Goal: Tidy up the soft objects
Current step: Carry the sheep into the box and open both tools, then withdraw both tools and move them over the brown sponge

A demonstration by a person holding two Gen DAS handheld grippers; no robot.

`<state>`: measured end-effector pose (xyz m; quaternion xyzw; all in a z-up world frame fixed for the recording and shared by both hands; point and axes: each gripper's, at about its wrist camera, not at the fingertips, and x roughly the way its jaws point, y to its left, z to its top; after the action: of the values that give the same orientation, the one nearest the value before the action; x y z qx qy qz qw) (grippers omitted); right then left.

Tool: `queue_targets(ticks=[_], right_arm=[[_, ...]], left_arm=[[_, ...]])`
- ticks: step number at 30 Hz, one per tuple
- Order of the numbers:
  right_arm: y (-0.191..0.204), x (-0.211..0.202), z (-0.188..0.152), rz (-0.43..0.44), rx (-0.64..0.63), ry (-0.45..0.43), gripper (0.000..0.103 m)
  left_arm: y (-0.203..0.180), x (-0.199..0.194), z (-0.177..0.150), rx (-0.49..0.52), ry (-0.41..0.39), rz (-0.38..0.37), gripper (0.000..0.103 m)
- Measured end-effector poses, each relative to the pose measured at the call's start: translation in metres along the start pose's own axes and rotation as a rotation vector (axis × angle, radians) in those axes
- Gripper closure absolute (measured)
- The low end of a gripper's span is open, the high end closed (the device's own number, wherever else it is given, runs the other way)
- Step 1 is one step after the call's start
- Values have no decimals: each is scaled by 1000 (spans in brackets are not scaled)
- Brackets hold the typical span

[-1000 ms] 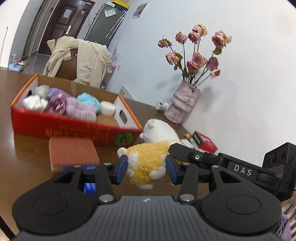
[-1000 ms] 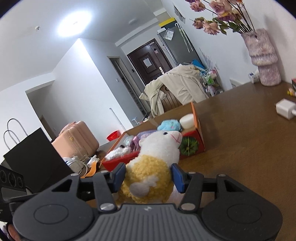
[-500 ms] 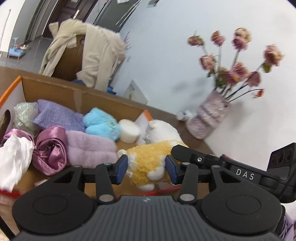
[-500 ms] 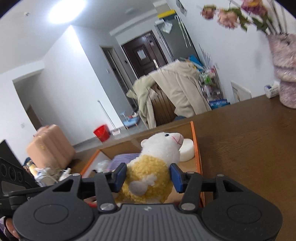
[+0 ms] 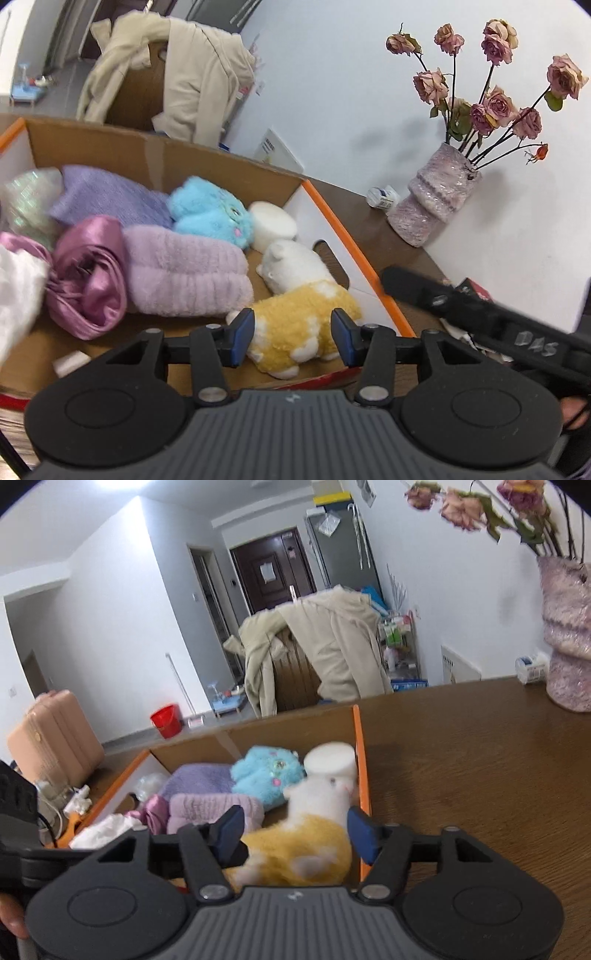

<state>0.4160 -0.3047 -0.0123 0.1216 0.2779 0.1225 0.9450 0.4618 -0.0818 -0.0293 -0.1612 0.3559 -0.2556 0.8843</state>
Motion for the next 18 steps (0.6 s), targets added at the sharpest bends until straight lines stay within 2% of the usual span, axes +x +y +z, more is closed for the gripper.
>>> queue_targets(ticks=[5, 11, 18], right_arm=[[12, -36, 10, 6, -60, -85, 41], [27, -83, 9, 17, -137, -128, 34], [49, -143, -19, 27, -200, -156, 28]], left_arm=[[-13, -50, 3, 55, -96, 65, 50], [-30, -137, -18, 124, -234, 231, 31], [-43, -202, -63, 156, -264, 334, 25]])
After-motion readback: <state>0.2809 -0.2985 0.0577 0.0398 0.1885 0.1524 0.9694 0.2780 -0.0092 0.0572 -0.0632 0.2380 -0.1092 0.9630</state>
